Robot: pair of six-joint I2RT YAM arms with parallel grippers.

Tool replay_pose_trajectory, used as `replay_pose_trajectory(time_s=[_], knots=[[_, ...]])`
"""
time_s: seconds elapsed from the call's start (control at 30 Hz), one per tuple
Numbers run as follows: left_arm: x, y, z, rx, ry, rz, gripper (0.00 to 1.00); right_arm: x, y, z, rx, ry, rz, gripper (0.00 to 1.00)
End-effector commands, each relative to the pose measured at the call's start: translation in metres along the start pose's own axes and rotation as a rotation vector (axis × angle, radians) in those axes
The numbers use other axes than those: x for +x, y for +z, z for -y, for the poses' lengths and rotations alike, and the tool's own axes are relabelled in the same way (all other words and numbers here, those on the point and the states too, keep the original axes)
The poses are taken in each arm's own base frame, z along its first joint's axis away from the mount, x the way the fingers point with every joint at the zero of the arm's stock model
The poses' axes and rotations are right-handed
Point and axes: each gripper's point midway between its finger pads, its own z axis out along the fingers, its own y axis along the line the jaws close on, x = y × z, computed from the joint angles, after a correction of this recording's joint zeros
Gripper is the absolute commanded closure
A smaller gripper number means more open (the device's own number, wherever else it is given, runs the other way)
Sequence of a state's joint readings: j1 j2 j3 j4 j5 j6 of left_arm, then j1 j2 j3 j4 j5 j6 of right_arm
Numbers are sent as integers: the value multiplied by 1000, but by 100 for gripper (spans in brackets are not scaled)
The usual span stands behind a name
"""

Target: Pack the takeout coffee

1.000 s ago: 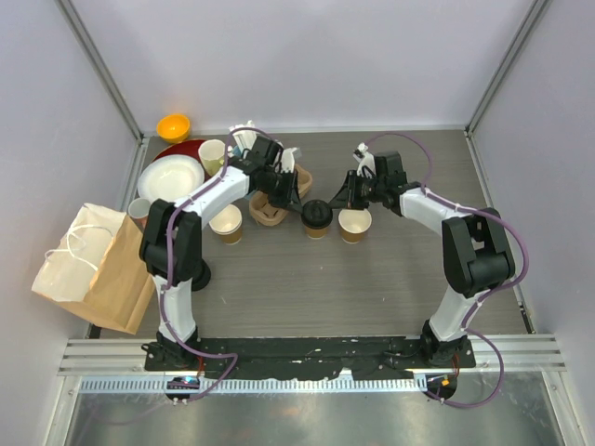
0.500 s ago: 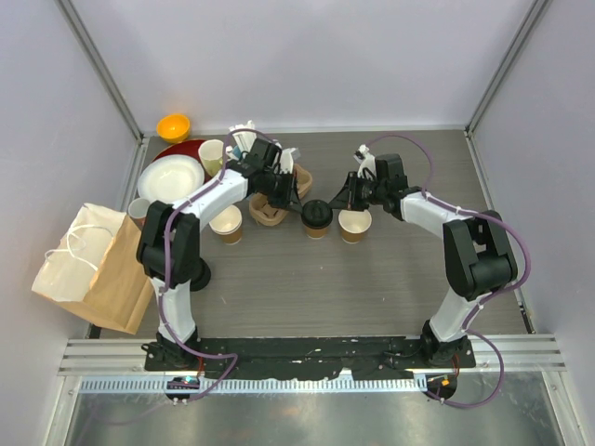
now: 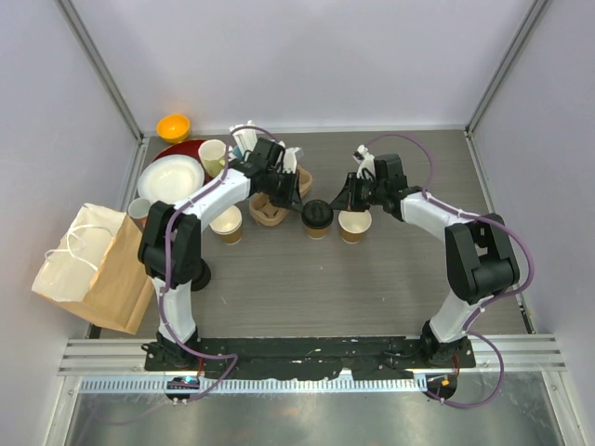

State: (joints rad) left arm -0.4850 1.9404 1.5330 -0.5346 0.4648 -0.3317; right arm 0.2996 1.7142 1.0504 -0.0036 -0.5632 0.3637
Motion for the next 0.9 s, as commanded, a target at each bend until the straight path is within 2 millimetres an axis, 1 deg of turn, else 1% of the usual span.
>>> replay_pose_trajectory(time_s=[0.0,0.07,0.17,0.3,0.33,0.4,0.43,0.47,0.53,0.63,0.73,0.8,0.87], knots=[[26,9,-19,-107,64,-105,100,16,-11,12,126,-15,-83,91],[23,6,-17,-103,70,-98,100,3,-15,4,119,-34,-55,89],[21,4,-12,-89,71,-99,100,-7,-18,-1,116,-50,-35,88],[19,2,-9,-76,76,-99,100,-13,-18,-5,106,-57,-36,84],[17,2,-8,-73,77,-97,100,-16,-19,-6,106,-63,-31,79],[16,1,-5,-66,80,-97,100,-22,-20,-9,105,-69,-19,73],[15,0,-5,-63,82,-96,100,-25,-21,-11,100,-73,-15,67],[15,1,-5,-64,87,-98,100,-30,-22,-14,91,-77,-11,63],[14,0,-3,-59,92,-98,100,-32,-22,-17,82,-74,-12,56],[13,-1,-1,-54,100,-105,100,-39,-25,-15,96,-76,7,51],[10,-4,2,-51,115,-97,100,-43,-28,-13,105,-78,18,49],[8,-6,5,-47,120,-93,100,-42,-27,-11,107,-76,12,49],[5,-9,11,-41,132,-81,100,-35,-23,-10,97,-62,-9,49]])
